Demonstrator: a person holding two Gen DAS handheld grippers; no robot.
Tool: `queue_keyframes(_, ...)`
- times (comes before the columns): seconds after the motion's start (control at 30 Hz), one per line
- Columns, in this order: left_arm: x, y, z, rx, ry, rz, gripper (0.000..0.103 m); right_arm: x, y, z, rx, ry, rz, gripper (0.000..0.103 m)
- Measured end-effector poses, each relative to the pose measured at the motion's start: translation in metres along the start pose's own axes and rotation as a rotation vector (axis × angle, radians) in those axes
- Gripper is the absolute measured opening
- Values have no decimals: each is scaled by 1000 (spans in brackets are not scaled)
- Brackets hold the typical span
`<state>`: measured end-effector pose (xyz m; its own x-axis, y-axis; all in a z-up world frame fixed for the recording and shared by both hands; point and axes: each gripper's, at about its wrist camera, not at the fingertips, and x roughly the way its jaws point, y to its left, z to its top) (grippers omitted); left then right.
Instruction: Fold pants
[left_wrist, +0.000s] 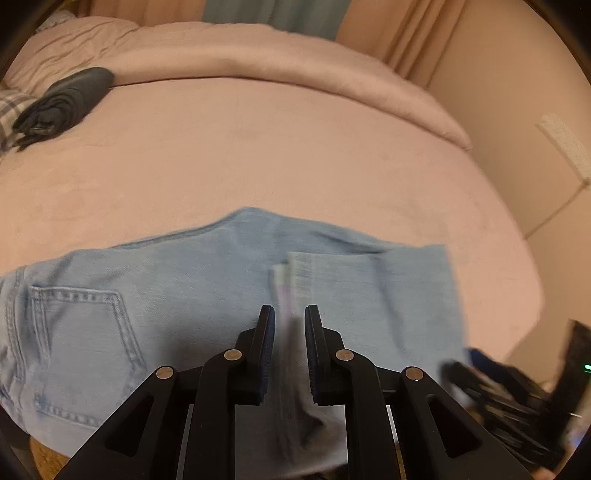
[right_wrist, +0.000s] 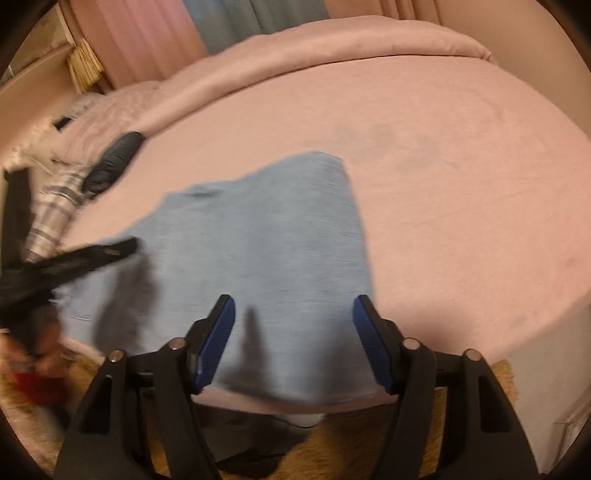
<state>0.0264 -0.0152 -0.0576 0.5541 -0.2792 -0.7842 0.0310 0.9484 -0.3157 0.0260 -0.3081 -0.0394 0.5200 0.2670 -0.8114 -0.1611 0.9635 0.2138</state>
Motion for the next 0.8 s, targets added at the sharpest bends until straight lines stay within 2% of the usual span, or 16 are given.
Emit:
queue_keyframes(0.1, -8, -13, -9, 22, -9, -80, 12, 9, 3, -4, -37, 0, -37, 55)
queue_keyframes(0.2, 2, -32, -17, 70, 9, -101, 12, 10, 4, -7, -76, -6, -65, 55)
queue_keyframes(0.37, 37, -37, -36, 76, 106, -32, 12, 14, 2, -8, -85, -16, -68, 56)
queue_keyframes(0.5, 42, -39, -48, 88, 35, 4, 12, 17, 0, -8, -81, -17, -60, 57)
queue_keyframes(0.67, 43, -40, -47, 67, 46, 0, 12, 18, 0, -2, -74, -16, -60, 57)
queue_keyframes(0.73, 39, -32, -48, 58, 48, -10, 12, 19, 0, 4, -63, -13, -55, 54)
queue_keyframes(0.8, 35, -30, -49, 56, 49, -12, 12, 15, -5, 14, -34, -25, -28, 47)
